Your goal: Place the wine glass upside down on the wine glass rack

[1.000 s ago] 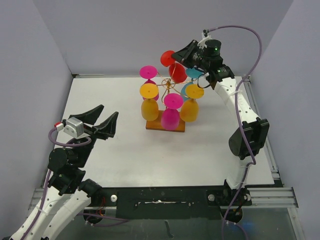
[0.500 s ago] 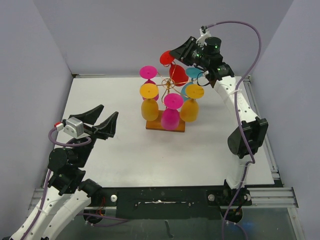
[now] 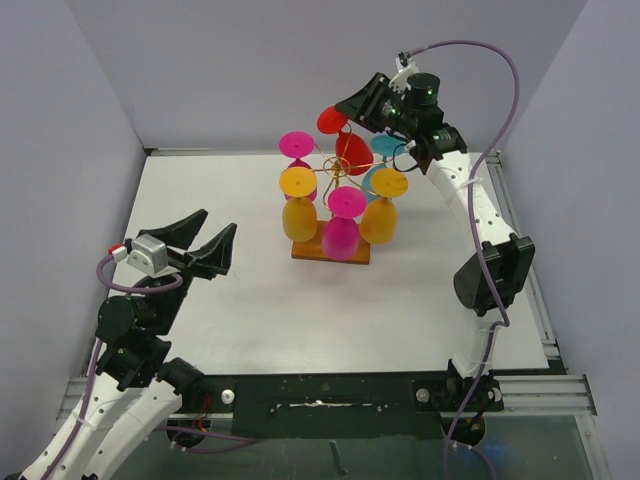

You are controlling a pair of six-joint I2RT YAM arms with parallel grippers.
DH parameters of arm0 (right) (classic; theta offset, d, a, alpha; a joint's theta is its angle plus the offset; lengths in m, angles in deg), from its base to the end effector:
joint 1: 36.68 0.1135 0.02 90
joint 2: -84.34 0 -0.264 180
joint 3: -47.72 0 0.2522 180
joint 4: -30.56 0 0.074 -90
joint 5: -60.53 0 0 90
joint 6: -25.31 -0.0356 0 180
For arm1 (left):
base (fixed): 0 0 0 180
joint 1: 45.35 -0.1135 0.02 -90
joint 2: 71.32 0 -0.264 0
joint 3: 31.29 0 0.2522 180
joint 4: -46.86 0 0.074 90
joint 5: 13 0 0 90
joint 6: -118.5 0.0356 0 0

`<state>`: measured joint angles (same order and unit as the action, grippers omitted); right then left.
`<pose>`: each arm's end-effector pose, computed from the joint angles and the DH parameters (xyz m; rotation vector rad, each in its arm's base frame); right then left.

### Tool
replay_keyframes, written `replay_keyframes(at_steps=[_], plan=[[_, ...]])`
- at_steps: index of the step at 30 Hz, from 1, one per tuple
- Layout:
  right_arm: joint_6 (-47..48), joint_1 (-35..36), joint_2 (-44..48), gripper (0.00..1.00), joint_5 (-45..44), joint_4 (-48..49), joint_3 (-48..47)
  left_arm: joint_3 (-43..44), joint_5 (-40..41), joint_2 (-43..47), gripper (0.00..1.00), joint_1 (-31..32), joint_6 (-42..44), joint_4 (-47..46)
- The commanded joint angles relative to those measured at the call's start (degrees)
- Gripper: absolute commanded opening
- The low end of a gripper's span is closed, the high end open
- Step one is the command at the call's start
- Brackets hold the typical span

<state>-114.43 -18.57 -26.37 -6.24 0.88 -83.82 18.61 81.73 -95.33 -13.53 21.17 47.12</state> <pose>0.4276 0.1546 0.4337 0.1904 1.8638 1.1965 0.0903 -0.0526 0.3784 0.1687 1.1298 -0.5624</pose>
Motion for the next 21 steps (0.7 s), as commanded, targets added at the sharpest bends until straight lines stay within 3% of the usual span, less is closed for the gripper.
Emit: replay_keyframes(at_steps=[1,10,21], plan=[[1.69,0.65,-0.93,0.34,0.35,0.65,-3.60,0.25,0.87,0.38,0.62,0.18,-0.27,-2.15],[3.41,0.77,-1.60,0.43,-1.66,-2.00,-5.76,6.66,6.23,-4.01,0.66,0.11,-5.85,6.30],[6.40,0.03,0.08,0.58,-5.16,-2.35,-6.94,10.86,5.57,-6.85,0.67,0.13,-6.84,12.28]])
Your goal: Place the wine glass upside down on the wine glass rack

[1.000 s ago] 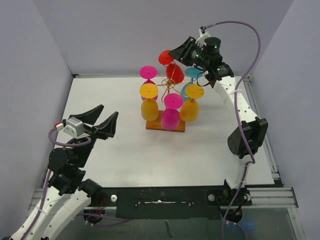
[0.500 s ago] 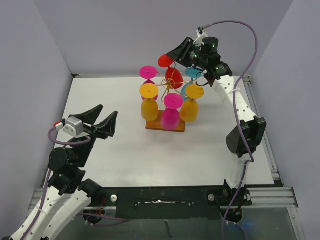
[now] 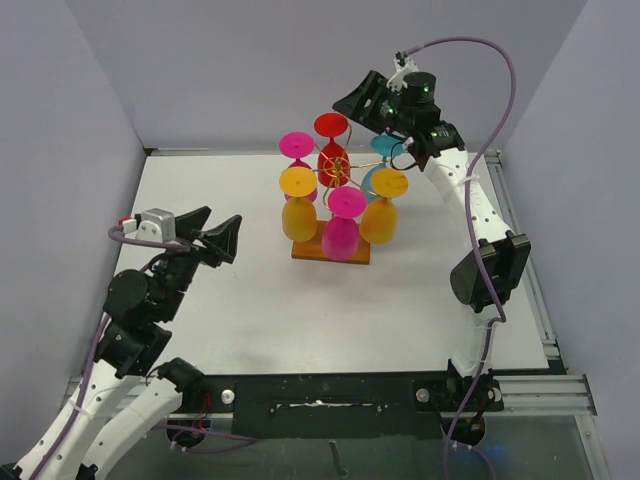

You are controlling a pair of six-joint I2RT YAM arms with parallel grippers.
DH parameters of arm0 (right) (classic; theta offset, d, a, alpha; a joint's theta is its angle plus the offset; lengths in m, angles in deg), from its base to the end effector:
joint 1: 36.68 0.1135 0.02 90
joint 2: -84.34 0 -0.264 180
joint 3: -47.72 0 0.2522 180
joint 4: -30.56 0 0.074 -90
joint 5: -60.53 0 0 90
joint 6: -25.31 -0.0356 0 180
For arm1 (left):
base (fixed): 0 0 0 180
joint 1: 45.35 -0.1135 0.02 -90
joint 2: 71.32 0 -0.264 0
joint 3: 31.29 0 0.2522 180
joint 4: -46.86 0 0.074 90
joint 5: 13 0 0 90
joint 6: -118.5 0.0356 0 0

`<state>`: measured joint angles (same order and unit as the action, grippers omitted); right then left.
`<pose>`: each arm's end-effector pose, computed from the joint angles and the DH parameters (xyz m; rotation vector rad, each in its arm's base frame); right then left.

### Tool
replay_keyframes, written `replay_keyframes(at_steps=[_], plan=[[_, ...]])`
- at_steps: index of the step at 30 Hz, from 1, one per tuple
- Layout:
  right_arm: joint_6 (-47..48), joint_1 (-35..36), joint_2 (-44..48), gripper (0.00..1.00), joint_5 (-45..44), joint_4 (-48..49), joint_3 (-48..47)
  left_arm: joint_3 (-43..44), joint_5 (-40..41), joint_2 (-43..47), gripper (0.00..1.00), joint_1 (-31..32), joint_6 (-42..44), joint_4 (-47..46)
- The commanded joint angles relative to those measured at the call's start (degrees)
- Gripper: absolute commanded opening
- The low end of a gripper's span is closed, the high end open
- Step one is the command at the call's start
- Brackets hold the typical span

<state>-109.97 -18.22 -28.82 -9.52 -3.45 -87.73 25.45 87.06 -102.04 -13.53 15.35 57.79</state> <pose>0.4348 0.1579 0.4301 0.1745 1.8940 1.0903 0.1095 -0.0606 0.3874 0.0646 1.3305 -0.5530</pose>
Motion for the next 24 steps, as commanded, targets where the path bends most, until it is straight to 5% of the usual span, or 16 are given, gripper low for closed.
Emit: replay_keyframes(at_steps=[1,10,24], plan=[[2.02,-0.46,3.04,0.58,-2.15,2.08,-3.02,4.83,0.55,-0.58,0.67,0.16,-1.35,2.82],[6.60,-1.84,14.67,0.67,-11.12,2.59,5.28,8.67,4.19,-1.69,0.67,0.17,-3.64,11.93],[12.68,-1.25,60.28,0.88,-34.84,-1.96,58.23,5.88,10.14,3.45,0.67,0.15,-4.56,16.87]])
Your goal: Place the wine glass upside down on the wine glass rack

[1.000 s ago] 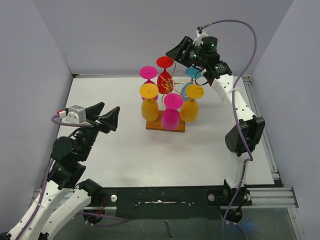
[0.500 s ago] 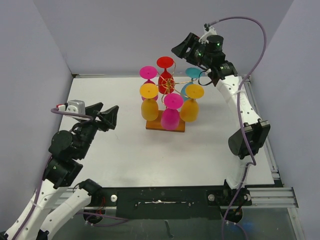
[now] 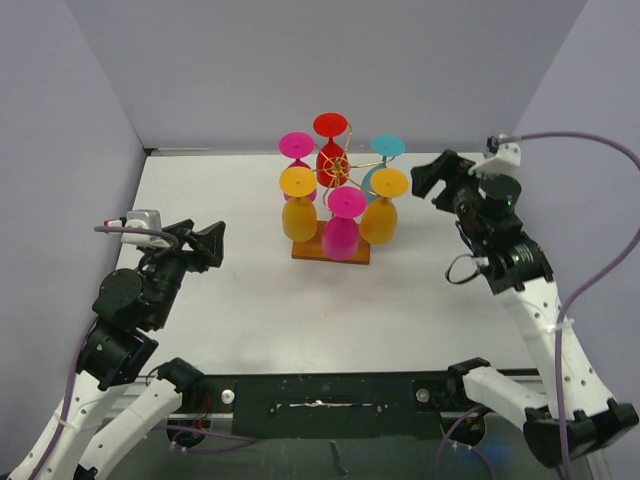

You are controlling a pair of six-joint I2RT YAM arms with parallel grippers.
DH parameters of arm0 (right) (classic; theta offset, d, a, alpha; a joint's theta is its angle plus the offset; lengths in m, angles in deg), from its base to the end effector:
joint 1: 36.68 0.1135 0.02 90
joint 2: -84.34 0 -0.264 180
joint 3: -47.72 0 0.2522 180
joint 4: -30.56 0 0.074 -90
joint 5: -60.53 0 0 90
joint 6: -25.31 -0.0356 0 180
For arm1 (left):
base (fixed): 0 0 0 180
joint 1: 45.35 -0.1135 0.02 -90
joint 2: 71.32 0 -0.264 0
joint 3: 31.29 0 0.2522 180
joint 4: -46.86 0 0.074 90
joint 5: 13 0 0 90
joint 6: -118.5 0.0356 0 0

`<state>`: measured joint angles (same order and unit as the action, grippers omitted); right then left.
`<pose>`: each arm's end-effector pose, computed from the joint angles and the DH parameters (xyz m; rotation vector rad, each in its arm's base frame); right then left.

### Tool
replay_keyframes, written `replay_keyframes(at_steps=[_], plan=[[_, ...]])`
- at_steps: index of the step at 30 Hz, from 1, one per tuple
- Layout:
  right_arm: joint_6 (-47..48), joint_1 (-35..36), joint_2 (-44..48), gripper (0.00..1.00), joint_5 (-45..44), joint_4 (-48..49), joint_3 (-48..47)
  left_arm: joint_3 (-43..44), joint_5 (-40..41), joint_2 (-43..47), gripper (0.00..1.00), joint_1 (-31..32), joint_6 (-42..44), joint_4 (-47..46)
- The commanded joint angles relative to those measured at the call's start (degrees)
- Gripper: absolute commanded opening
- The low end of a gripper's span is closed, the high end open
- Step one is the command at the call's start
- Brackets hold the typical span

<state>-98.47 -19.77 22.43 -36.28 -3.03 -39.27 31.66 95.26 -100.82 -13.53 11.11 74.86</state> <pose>0.2234 0.0635 0.4371 0.3449 1.7154 0.5505 0.0976 -0.0475 0.3928 -0.0734 1.4956 -0.4598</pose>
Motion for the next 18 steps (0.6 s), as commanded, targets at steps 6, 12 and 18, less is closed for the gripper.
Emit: replay_keyframes(at_steps=[6,12,18], plan=[[-1.50,0.38,21.91,0.99,-13.80,-13.29,16.61,-1.39,2.10,4.15,0.67,0.18,-1.14,0.12],[-4.53,0.40,27.44,0.98,-21.42,-26.52,16.17,1.11,2.90,4.69,0.68,0.14,-1.37,3.93],[-2.26,0.33,32.95,0.98,-27.21,-33.31,11.18,7.00,4.06,5.52,0.67,0.13,-0.10,9.22]])
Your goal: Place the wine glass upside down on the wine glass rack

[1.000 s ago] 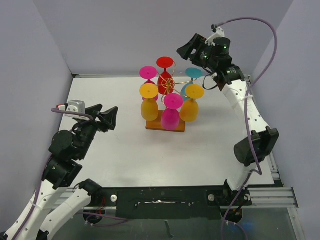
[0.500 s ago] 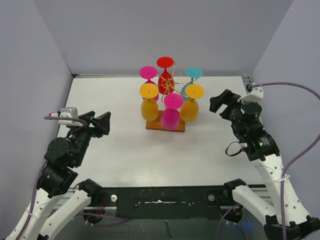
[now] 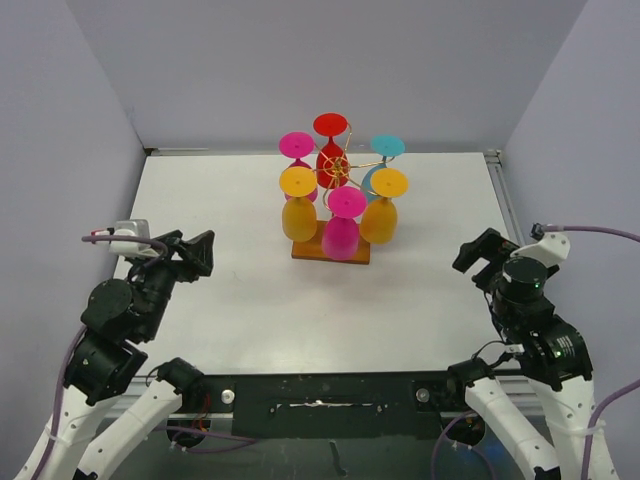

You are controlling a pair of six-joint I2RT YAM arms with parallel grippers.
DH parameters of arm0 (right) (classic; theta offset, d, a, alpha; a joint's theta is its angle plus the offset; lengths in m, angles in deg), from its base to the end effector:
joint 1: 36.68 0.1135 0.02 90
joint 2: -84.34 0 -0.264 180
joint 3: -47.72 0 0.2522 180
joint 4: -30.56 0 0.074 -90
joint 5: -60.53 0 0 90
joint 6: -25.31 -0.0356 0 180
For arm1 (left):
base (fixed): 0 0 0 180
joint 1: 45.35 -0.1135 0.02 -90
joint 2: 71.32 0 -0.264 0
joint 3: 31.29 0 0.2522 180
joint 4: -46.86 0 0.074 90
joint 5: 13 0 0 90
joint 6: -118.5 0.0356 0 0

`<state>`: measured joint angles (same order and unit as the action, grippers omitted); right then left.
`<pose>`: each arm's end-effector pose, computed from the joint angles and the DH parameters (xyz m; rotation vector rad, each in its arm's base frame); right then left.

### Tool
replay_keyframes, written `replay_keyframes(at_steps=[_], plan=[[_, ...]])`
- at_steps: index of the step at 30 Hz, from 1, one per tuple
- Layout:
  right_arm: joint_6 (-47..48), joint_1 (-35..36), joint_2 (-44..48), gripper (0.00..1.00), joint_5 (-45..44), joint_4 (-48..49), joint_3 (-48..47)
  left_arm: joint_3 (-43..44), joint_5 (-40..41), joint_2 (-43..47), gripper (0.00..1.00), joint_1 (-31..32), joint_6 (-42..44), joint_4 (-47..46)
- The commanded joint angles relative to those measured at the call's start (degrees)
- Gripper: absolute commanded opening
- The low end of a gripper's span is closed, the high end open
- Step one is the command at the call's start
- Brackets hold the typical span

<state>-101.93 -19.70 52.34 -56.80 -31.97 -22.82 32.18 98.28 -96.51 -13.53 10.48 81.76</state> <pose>0.0907 0.0106 0.3676 0.6360 1.8364 0.1528 0.0799 -0.0344 0.3884 -0.1166 1.5257 -0.4151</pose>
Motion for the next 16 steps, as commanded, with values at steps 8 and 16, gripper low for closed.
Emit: replay_keyframes(at_steps=[8,16], plan=[[4.81,0.16,6.16,0.98,-9.12,-7.05,-14.04,12.15,1.40,3.13,0.67,0.09,1.76,6.89],[5.63,-0.03,5.72,0.98,-8.12,-6.73,-14.88,12.43,1.57,3.92,0.67,0.10,1.98,7.41]])
